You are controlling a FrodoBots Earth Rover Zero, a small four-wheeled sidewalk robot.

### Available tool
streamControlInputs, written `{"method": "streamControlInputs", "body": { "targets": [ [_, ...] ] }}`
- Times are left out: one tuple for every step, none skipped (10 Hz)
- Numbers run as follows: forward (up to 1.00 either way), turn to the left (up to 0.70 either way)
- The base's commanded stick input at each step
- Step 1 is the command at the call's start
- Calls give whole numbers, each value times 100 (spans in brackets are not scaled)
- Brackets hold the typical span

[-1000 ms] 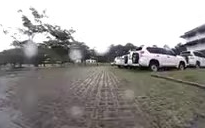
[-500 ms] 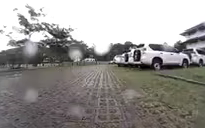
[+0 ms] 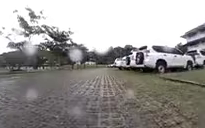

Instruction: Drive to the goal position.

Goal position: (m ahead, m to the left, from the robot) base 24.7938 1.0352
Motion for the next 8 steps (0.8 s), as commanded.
{"method": "streamControlInputs", "body": {
  "targets": [
    [85,0],
    [85,0],
    [85,0],
    [85,0],
    [85,0],
    [85,0],
    [85,0],
    [85,0]
  ]
}}
